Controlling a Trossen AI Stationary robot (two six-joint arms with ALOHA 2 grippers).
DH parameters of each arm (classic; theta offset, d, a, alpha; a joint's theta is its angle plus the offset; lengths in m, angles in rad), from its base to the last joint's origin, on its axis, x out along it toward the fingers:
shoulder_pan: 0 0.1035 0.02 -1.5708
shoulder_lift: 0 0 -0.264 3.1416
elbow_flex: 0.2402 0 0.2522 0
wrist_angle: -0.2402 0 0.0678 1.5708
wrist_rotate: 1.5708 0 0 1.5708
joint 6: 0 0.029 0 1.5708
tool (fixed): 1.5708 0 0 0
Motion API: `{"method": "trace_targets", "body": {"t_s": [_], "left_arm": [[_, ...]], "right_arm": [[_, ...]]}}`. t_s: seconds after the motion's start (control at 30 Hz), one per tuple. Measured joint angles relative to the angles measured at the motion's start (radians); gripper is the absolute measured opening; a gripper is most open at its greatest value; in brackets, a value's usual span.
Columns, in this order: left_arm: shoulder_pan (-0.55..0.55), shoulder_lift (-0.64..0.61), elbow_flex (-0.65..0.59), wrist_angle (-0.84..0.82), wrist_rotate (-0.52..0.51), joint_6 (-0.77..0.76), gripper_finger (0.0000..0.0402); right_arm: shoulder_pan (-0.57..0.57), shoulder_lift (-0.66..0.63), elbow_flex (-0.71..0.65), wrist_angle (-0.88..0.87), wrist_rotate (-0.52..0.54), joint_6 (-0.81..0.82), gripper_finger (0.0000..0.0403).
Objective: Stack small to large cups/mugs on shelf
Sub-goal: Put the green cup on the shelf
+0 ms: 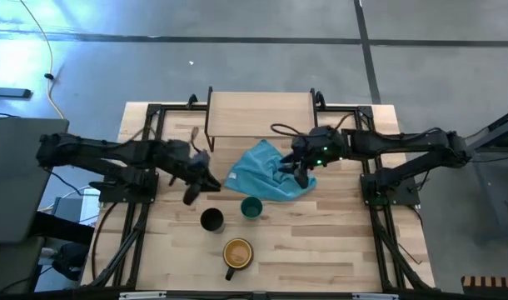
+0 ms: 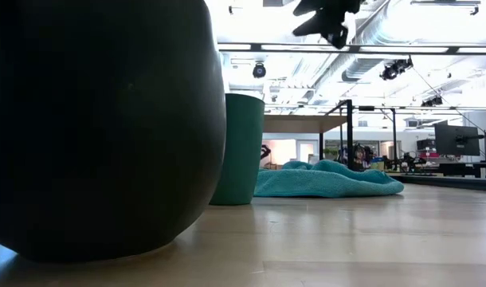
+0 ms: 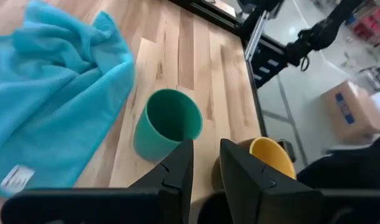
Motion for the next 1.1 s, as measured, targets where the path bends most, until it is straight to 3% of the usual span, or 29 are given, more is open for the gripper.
{"method": "trace_targets", "body": {"t_s": [0.2,0.5,0.73,1.1], "left_arm": [[-0.078,0.072,0.043,0.014,-0.156,0.053,0.0067],[-0.141,0.116,0.097,0.017,-0.359,0.094,0.0067],[-0.152,0.198,0.098,-0.003,-0.338,0.002,0.0067],[-0.149,0.393,0.266,-0.081,-0.332,0.1,0.0067]], "right_arm": [[0.001,-0.103,0.004,-0.112,0.097,-0.079,0.0149],[0.001,-0.301,0.004,-0.285,0.319,-0.069,0.0149],[0.001,-0.393,0.004,-0.32,0.352,-0.076,0.0149],[0.001,-0.392,0.003,-0.387,0.352,-0.074,0.0149]]}}
